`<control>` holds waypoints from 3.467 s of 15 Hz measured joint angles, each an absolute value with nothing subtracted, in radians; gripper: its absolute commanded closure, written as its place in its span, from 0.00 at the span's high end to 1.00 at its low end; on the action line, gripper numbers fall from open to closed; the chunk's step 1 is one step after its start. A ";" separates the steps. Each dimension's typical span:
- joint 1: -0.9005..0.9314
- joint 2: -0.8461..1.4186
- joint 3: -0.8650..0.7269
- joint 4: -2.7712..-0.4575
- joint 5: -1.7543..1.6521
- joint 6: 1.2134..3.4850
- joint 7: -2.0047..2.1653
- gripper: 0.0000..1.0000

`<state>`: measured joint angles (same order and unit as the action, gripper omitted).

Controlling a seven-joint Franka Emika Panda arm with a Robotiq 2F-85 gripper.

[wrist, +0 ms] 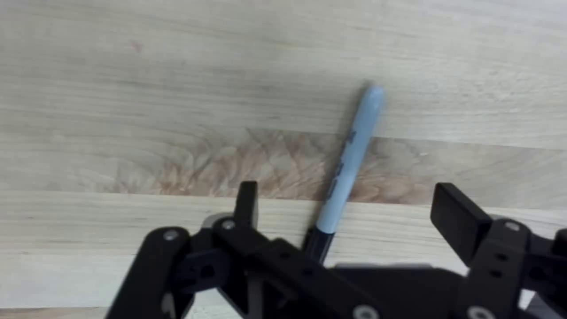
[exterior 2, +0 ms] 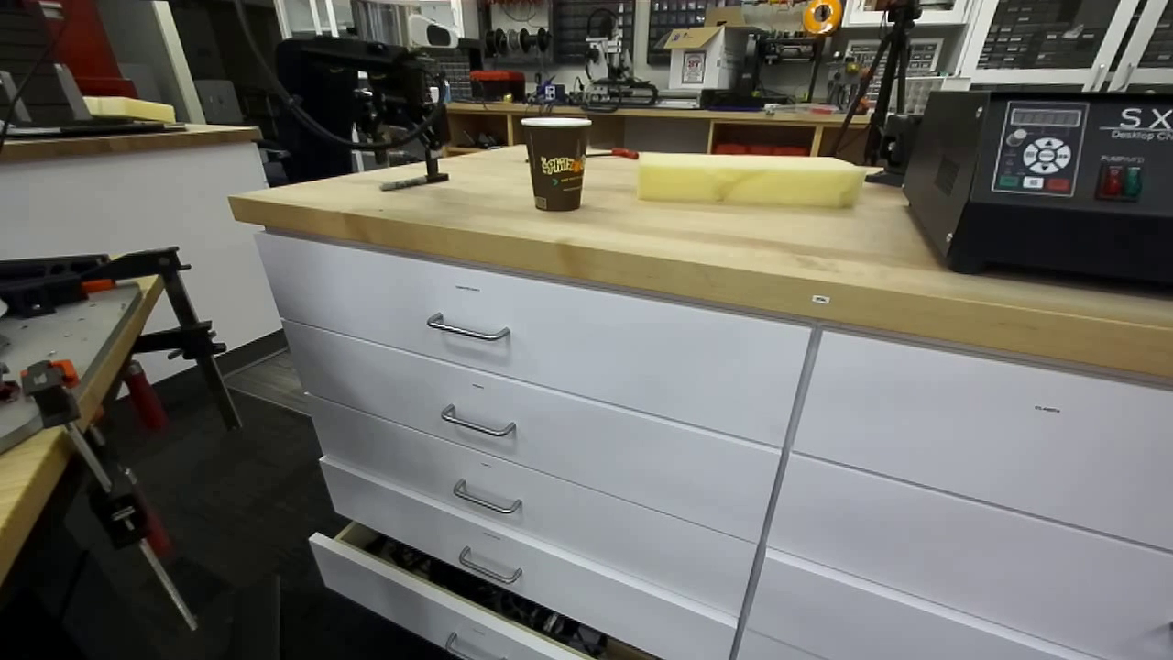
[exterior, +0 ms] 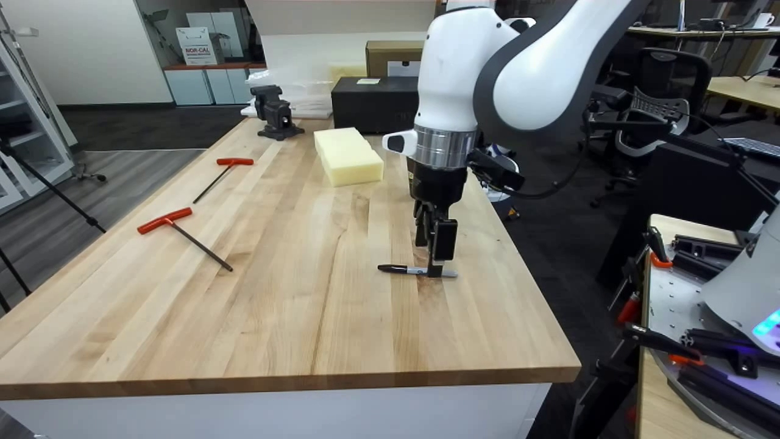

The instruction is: Place the marker in the cup

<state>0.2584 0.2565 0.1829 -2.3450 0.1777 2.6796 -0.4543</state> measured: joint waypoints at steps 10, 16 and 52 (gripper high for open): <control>0.180 0.382 0.183 -2.144 0.079 2.486 -0.409 1.00; 0.180 0.384 0.194 -2.120 0.080 2.428 -0.367 1.00; 0.183 0.335 0.284 -2.182 0.053 2.334 -0.348 0.06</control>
